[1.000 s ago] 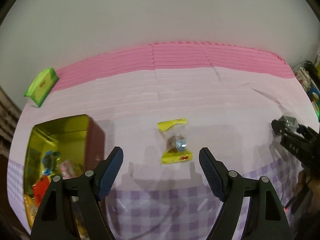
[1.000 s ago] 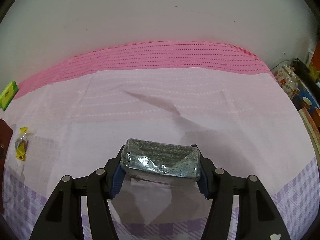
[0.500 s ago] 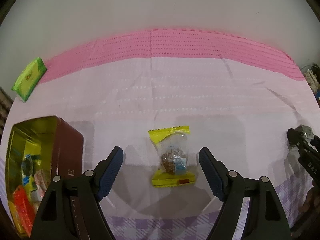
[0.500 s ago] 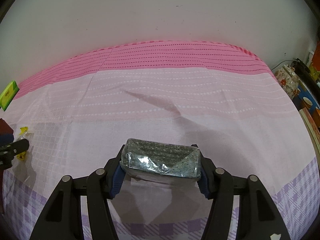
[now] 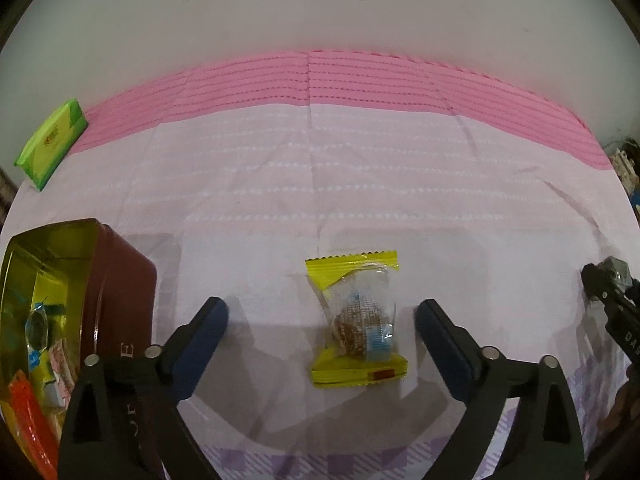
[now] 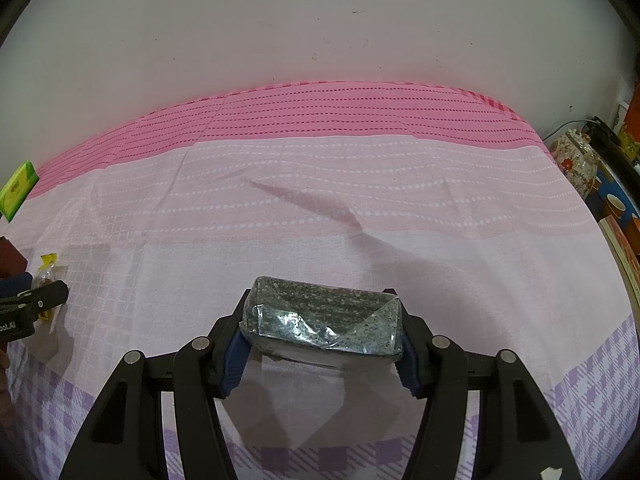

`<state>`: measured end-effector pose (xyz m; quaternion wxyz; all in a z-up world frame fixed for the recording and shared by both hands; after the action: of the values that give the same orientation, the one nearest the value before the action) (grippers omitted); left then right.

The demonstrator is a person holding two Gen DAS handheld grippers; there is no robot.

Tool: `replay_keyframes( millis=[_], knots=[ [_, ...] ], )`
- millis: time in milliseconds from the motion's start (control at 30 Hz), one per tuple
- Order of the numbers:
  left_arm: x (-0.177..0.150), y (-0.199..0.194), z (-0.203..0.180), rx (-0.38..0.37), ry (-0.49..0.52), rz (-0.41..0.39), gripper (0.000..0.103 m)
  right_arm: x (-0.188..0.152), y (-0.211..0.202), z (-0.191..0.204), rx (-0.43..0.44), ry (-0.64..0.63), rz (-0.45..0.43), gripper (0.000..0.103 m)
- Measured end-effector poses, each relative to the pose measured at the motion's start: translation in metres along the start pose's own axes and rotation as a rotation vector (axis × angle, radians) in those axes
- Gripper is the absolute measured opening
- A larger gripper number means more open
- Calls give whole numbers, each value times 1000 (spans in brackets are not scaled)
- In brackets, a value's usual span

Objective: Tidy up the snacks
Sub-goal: 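Grasp the yellow-and-clear candy packet with left gripper while right holds the silver block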

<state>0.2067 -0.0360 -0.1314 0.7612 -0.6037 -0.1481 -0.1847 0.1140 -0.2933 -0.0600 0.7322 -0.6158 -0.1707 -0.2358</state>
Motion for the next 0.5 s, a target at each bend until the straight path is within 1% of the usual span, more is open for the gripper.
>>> replay_keyframes(
  millis=[233,500],
  knots=[
    [0,0,1,-1,-9,-21,96,0,0,0,0,0,0,59],
    [-1,-1,1,5,-16,-5,96,0,0,0,0,0,0,59]
  ],
)
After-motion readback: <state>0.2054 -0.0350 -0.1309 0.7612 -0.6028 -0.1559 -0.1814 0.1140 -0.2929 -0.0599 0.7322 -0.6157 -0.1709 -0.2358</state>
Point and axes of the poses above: each gripper's, at about its wrist camera, not at the fingertips, and y roughly the way its jaws point, z to its left, x to its top, the point moved 4 cm from there along y, roughly the way its jaws point, and after that the axes turned 15 degrees about x, right-handed, at the moved point
